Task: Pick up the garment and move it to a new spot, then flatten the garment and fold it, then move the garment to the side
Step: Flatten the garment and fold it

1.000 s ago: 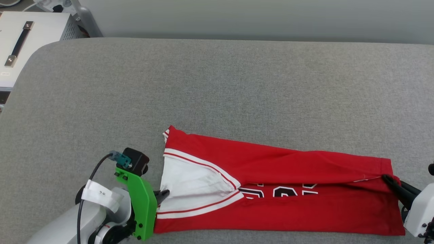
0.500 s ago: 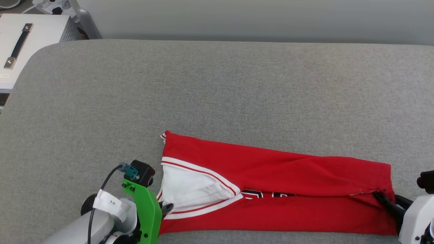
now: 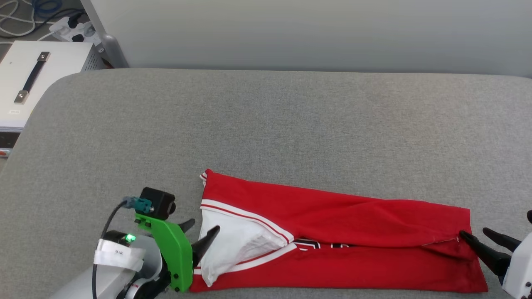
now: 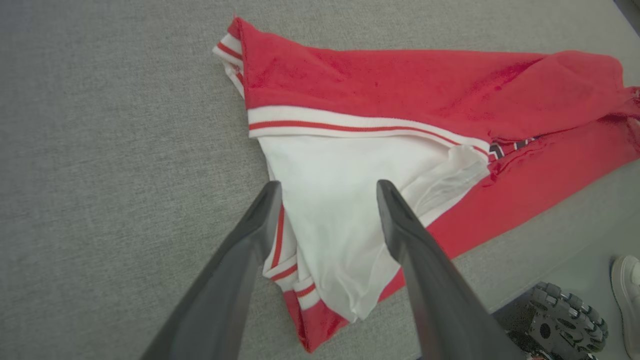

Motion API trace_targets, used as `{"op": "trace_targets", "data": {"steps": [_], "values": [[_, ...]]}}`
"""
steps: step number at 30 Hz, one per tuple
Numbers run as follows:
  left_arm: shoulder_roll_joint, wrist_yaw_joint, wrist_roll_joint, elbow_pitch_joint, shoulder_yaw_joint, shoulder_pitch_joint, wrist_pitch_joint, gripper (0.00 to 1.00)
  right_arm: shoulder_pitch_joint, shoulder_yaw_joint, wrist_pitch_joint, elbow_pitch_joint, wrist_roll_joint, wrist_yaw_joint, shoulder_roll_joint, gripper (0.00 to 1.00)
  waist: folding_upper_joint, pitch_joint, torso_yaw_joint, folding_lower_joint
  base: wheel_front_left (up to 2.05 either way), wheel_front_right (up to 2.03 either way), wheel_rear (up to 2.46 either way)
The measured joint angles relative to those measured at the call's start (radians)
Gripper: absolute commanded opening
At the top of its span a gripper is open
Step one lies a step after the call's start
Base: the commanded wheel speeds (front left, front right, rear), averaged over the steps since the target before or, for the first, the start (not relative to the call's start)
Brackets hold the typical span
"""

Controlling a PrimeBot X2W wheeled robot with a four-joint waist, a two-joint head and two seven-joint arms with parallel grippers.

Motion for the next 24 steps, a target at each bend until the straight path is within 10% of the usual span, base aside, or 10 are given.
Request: {"op": "trace_targets", "data": {"steps": [13,24], "values": [[-0.065,0.045,0.155,-0.016,0.146,0.013,-0.462,1.0,0.058,-0.279,0.202,-0.029,-0.045,0.0,0.139,1.0,0.0,-0.006,0.009,0.0,0.0,0.0,0.0],[-0.295,0.004,0.546,-0.122,0.553,0.212,-0.481,1.0,0.062,-0.492,0.382,-0.013,-0.198,0.0,0.336,1.0,0.0,0.032,0.036,0.0,0.0,0.0,0.0]]}}
